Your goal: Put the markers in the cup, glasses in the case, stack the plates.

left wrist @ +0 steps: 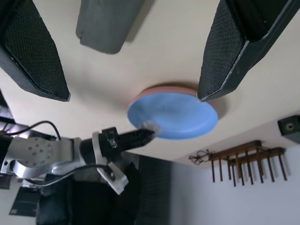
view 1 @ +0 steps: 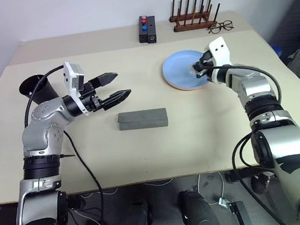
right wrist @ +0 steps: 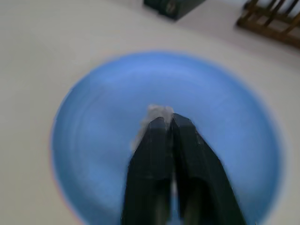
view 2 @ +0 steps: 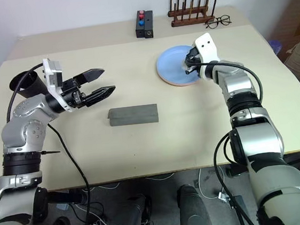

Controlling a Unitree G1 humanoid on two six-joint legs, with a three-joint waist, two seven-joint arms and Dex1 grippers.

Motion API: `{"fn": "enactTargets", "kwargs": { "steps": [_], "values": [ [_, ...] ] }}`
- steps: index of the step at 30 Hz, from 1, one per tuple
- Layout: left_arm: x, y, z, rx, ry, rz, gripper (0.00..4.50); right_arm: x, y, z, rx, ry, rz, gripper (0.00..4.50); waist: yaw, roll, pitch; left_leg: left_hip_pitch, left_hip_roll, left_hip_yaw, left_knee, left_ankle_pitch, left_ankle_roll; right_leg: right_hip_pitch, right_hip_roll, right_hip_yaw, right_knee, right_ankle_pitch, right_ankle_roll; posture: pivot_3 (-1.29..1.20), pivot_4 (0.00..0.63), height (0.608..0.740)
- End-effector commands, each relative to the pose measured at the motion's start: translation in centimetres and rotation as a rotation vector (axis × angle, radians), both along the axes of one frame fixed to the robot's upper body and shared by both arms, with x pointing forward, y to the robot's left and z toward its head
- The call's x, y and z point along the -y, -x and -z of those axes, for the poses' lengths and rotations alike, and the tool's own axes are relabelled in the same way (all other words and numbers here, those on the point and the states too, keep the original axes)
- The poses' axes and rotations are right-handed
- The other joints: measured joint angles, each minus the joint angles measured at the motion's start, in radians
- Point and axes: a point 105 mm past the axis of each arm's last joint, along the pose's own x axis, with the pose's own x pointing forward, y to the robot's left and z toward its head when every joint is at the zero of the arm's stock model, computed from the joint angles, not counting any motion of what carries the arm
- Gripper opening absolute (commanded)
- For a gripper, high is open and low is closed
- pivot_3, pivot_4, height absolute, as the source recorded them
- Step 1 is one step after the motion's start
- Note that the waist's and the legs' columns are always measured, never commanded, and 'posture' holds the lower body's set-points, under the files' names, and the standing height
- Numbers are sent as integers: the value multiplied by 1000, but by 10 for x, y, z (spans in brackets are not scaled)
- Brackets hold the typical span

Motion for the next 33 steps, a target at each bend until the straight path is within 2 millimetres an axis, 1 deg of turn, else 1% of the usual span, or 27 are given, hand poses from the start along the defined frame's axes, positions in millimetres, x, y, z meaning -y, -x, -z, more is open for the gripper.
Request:
{"fn": "enactTargets", "kwargs": {
  "steps": [1, 2, 3, 5, 6, 8, 9, 11, 12, 14, 15, 17, 18, 20, 22, 25, 27, 29, 33],
  "values": [
    [-9, 8, -13, 52, 14, -31, 4500, 2, -4, -34, 123, -18, -5, 2358, -1, 0, 0, 0, 0, 0, 0, 0, 0, 0, 0, 0, 0, 0, 0, 0, 150, 740],
    [-11, 9, -12, 50, 14, -35, 4500, 4, -3, -37, 134, -23, -11, 2862, -1, 0, 0, 0, 0, 0, 0, 0, 0, 0, 0, 0, 0, 0, 0, 0, 150, 740],
    [-15, 12, -10, 49, 13, -35, 4500, 0, -2, -44, 156, -40, -37, 3407, -2, 0, 0, 0, 0, 0, 0, 0, 0, 0, 0, 0, 0, 0, 0, 0, 150, 740],
    [-21, 23, -2, 30, 6, -17, 4500, -4, 4, -56, 187, -85, -98, 4453, -8, 1, 0, 0, 0, 0, 0, 0, 0, -1, 1, 0, 1, 0, 0, 0, 150, 740],
    [-26, 28, 1, 28, -7, -16, 4500, -8, 9, -65, 216, -114, -137, 4453, -16, 2, 1, 0, 0, 0, 0, 0, 0, -1, 1, 1, 1, 0, 0, 0, 150, 740],
    [-34, 34, 4, 56, -33, -33, 4500, -8, 19, -83, 264, -212, -195, 4453, -22, 2, 1, 0, 0, 0, -1, 0, 0, -2, 1, 1, 1, 0, 0, 0, 150, 740],
    [-39, 35, 2, 54, -23, -47, 4500, -11, 31, -91, 324, -198, -253, 4453, -22, 2, 1, 0, 1, 0, -1, 0, 0, -2, 1, 1, 1, 0, 0, 0, 150, 740],
    [-48, 39, 0, 63, -18, -50, 4500, -21, 60, -95, 398, -181, -381, 4453, -15, 1, 1, -1, 1, -1, -1, 0, 0, -2, 1, 0, 0, 0, 0, 0, 150, 740],
    [-51, 40, 1, 65, -26, -45, 4500, -26, 73, -93, 392, -200, -441, 4453, -13, 1, 1, -1, 1, -1, -1, 0, 0, -1, 1, 0, 0, 0, 0, 0, 150, 740],
    [-47, 42, 3, 73, -43, -35, 4500, -22, 101, -83, 367, -208, -530, 4453, -9, 1, 0, 0, 1, -1, 0, 0, 0, -1, 1, 0, 0, 0, 0, 0, 150, 740],
    [-48, 44, 5, 76, -54, -31, 4500, -21, 114, -75, 349, -169, -558, 4453, 0, 1, 0, 0, 1, -1, 0, -1, 1, 0, 1, 0, 0, 0, 0, 0, 150, 740],
    [-57, 47, 9, 69, -63, -33, 4500, -25, 138, -63, 336, -93, -605, 4453, 7, 2, 1, 0, 1, 0, 1, -1, 1, 1, 0, 0, 0, 0, 0, 0, 150, 740],
    [-60, 51, 13, 58, -67, -12, 4500, -22, 156, -52, 278, -68, -655, 4453, 8, 2, 1, 0, 1, 0, 1, -1, 2, 1, 0, 0, 0, 0, 0, 0, 150, 740],
    [-64, 59, 22, -11, -58, 53, 4500, -16, 181, -39, 194, -41, -701, 4453, 10, 2, 1, 0, 1, 0, 1, -1, 2, 1, 0, 0, 0, 0, 0, 0, 150, 740],
    [-63, 63, 25, -39, -57, 76, 4500, -9, 193, -35, 152, -34, -714, 4453, 8, 2, 1, 1, 1, 0, 1, -4, 7, 1, 1, 0, 0, 0, 0, 0, 150, 740],
    [-71, 68, 35, -24, -88, 51, 4500, 1, 213, -22, 95, -5, -717, 4453, 10, 2, 1, 8, 2, 2, 0, -5, 9, 8, 0, 1, -1, 0, 0, 0, 150, 740],
    [-73, 70, 40, -26, -97, 37, 4500, 7, 217, -18, 102, 14, -695, 4453, 9, 2, 1, 14, 6, 2, -3, -7, 10, 16, 2, 0, -8, 0, 0, 0, 150, 740],
    [-75, 75, 45, -22, -110, 30, 4500, 15, 223, -12, 91, 35, -666, 4453, 10, 2, 1, 13, 8, 2, -3, -7, 9, 17, 5, 0, -13, 1, -2, 0, 150, 740],
    [-81, 86, 55, -53, -144, 57, 4500, 26, 231, -7, 89, 33, -650, 4453, 12, 2, 1, 13, 8, 2, -3, -7, 9, 17, 5, 0, -14, 2, -2, 0, 150, 740]
  ]
}}
